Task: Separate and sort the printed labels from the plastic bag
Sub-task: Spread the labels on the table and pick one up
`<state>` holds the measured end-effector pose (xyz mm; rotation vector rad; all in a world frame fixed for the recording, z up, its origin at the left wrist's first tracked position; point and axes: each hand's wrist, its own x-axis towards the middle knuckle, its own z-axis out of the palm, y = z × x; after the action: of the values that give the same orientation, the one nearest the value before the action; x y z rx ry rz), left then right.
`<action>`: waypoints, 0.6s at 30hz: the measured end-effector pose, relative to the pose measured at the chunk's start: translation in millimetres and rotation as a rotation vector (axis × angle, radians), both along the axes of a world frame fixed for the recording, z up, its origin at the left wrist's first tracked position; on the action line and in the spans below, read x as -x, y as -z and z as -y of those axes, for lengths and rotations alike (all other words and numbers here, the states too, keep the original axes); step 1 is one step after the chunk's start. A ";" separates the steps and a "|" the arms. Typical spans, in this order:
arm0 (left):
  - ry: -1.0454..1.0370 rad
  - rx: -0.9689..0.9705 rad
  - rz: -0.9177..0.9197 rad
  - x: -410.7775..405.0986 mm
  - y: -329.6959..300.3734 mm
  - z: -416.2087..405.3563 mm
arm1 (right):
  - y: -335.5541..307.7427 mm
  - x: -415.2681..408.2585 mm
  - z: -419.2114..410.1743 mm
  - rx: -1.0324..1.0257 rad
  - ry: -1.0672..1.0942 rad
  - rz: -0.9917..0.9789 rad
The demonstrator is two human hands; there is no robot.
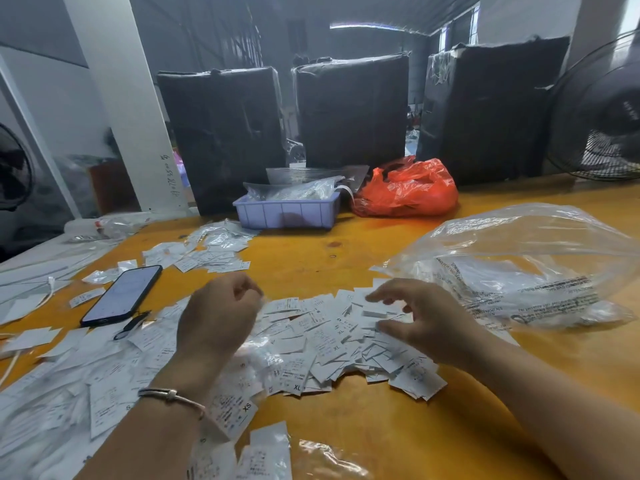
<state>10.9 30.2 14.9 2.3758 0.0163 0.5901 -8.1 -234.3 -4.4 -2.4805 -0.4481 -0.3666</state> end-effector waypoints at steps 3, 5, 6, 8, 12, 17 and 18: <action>-0.191 -0.225 -0.052 -0.9 -0.1 -13.3 | 3.2 -0.9 -9.3 0.043 -0.109 -0.041; -0.261 -0.289 -0.116 0.0 -2.0 -16.1 | 5.2 -0.8 -18.4 0.114 -0.195 -0.043; -0.284 -0.316 -0.156 0.4 -2.6 -15.9 | 6.3 -0.6 -22.7 0.152 -0.231 -0.043; -0.294 -0.354 -0.220 -0.8 -1.2 -14.9 | 8.2 -0.1 -28.9 0.216 -0.277 -0.051; -0.269 -0.408 -0.272 -2.7 7.1 -17.1 | 13.3 -1.6 -33.2 0.335 -0.302 -0.023; -0.277 -0.471 -0.243 -4.6 10.1 -15.3 | 17.5 -2.3 -29.3 0.246 -0.294 0.125; -0.268 -0.480 -0.221 -4.1 10.4 -13.0 | 17.4 -2.5 -28.5 0.227 -0.305 0.150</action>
<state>15.1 43.2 4.4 2.9255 0.3284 0.4901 -5.5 -205.8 -21.8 -2.5543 -0.9643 -0.3954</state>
